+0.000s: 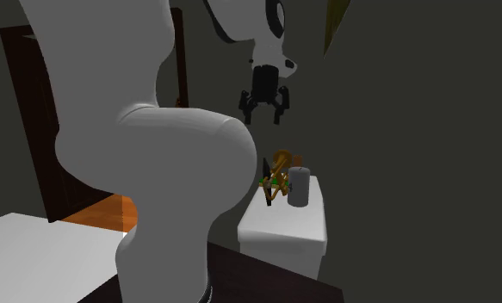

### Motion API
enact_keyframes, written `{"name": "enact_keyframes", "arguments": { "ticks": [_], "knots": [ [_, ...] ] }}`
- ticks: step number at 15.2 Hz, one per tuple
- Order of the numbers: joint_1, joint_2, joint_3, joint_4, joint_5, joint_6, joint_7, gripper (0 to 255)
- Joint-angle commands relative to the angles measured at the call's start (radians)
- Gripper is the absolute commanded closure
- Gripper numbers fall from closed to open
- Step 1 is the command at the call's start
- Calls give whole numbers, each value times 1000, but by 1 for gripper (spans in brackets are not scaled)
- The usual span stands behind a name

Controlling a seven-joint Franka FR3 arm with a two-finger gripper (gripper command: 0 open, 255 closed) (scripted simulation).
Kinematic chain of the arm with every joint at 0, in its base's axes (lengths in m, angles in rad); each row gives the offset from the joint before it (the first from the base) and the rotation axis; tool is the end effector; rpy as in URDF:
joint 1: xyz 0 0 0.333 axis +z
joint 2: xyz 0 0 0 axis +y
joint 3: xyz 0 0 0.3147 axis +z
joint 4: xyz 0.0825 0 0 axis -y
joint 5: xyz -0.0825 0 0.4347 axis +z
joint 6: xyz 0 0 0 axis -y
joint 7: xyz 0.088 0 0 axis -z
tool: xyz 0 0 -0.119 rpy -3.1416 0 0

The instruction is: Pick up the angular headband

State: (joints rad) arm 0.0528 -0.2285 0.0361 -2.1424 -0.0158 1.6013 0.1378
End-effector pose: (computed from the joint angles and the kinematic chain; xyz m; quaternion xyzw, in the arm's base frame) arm 0.4915 0.0425 0.4493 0.9874 -0.0238 -0.1534 0.0293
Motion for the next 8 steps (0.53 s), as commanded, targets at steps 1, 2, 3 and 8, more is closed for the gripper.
{"name": "enact_keyframes", "arguments": {
  "ticks": [1, 2, 3, 8],
  "knots": [
    [6, 90, 9, 60, -16, 11, -4, 0],
    [9, 135, 14, 91, -24, 15, -4, 0],
    [13, 179, 20, 123, -32, 18, -4, 0],
    [36, 402, 41, 303, -79, 12, -3, 0]
  ]
}}
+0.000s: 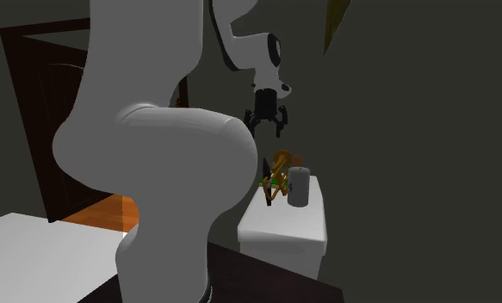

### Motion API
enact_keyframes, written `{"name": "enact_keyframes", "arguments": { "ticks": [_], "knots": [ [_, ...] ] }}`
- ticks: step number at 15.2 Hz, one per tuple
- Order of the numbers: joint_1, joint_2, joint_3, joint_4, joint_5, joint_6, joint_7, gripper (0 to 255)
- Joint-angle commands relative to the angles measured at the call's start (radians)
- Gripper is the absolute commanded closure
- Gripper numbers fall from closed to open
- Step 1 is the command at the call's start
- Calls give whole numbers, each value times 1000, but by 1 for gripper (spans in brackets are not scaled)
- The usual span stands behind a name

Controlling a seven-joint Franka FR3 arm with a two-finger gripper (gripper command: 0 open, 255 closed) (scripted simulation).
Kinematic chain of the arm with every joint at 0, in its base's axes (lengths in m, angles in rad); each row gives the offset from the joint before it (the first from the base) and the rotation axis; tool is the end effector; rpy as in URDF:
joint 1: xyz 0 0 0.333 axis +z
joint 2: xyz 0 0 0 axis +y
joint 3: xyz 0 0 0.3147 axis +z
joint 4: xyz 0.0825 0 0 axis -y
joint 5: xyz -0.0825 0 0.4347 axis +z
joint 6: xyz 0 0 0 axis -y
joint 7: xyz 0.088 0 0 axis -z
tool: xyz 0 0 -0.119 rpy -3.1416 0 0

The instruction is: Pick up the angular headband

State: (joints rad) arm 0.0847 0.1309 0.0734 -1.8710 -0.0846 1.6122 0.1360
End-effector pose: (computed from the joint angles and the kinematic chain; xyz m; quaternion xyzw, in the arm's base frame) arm 0.5829 0.0822 0.3845 0.9802 0.0213 -0.1858 0.0643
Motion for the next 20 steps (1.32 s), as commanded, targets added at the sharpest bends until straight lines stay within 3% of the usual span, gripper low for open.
{"name": "enact_keyframes", "arguments": {
  "ticks": [1, 7, 16, 17, 20],
  "knots": [
    [10, 88, 7, 72, -21, -5, -1, 0],
    [48, 336, 16, 317, -75, -56, -8, 0],
    [47, 374, 14, 271, -79, 27, 3, 0],
    [48, 374, 15, 270, -79, 28, 4, 255],
    [48, 375, 15, 272, -79, 27, 4, 255]
  ]
}}
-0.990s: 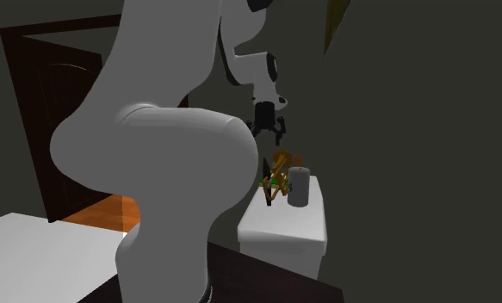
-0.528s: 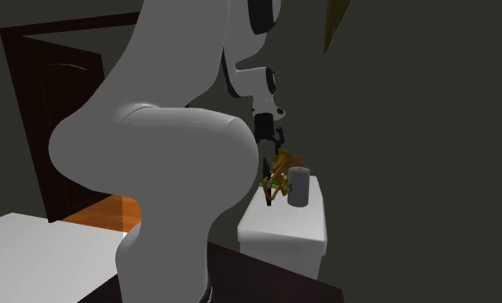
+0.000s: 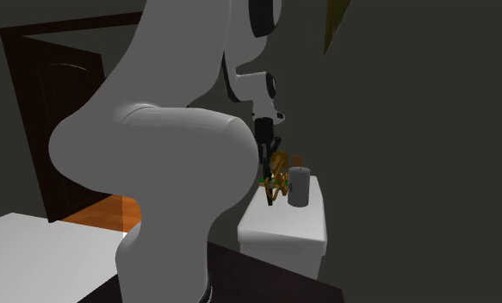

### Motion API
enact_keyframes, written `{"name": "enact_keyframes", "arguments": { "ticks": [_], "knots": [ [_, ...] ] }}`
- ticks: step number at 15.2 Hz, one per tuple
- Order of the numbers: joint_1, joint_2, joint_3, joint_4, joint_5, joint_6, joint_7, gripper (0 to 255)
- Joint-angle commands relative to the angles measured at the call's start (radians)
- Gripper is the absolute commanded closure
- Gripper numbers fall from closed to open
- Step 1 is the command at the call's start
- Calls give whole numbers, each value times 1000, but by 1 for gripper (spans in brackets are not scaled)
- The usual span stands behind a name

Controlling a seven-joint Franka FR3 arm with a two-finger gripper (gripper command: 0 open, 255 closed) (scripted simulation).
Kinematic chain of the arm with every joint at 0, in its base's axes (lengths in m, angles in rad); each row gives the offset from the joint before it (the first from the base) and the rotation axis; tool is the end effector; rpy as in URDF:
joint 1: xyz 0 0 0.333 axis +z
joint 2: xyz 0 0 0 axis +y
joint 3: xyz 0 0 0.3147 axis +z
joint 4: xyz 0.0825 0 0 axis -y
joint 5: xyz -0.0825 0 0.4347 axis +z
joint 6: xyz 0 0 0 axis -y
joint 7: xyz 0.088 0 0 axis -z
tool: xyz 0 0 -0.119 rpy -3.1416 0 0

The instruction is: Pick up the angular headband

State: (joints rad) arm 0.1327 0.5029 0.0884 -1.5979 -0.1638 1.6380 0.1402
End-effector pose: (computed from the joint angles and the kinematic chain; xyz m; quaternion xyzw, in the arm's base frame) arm 0.6559 0.1236 0.2763 0.9701 0.0628 -0.2137 0.0963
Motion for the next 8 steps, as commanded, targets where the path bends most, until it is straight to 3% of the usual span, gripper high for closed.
{"name": "enact_keyframes", "arguments": {
  "ticks": [1, 8],
  "knots": [
    [0, 2, 0, -1, 0, 1, 0, 255],
    [-1, -9, 0, 9, 1, -20, -4, 255]
  ]
}}
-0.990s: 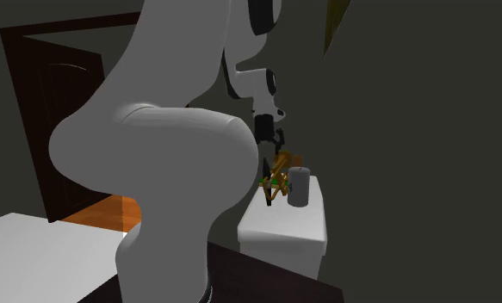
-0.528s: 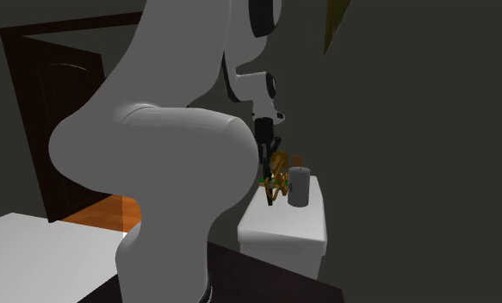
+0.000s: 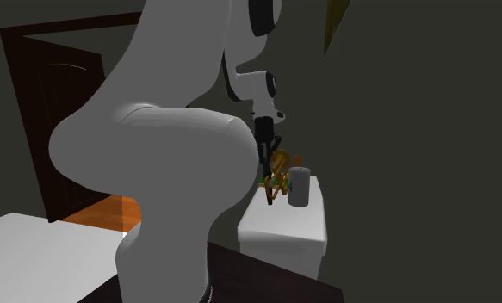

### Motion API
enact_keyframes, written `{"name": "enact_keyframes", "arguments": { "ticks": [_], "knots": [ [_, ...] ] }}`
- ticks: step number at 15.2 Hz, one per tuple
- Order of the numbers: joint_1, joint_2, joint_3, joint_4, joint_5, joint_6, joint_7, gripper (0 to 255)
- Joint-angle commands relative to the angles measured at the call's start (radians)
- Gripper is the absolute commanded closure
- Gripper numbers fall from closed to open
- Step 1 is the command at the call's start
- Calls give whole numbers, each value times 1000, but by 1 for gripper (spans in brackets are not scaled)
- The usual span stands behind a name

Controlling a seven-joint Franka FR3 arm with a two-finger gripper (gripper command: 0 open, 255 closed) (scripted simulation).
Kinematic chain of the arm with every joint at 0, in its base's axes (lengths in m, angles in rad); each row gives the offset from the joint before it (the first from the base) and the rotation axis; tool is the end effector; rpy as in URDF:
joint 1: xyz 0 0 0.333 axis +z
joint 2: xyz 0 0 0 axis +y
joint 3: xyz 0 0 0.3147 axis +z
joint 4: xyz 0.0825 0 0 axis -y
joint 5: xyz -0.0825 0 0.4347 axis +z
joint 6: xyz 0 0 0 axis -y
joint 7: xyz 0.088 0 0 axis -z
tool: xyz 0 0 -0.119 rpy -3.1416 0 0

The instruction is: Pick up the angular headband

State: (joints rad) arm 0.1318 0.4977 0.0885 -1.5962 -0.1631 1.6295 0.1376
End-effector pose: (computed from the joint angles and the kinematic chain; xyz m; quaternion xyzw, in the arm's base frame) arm 0.6555 0.1228 0.2803 0.9699 0.0631 -0.2146 0.0961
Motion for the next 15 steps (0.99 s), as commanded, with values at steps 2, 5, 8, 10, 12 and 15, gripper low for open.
{"name": "enact_keyframes", "arguments": {
  "ticks": [2, 5, 8, 10, 12, 15],
  "knots": [
    [0, -14, 0, 19, 2, -33, -4, 255],
    [1, -28, 1, 38, 3, -66, -8, 255],
    [1, -41, 1, 60, 4, -100, -13, 255],
    [2, -48, 2, 76, 5, -123, -16, 255],
    [2, -54, 2, 93, 6, -147, -19, 255],
    [3, -58, 2, 104, 6, -161, -21, 255]
  ]
}}
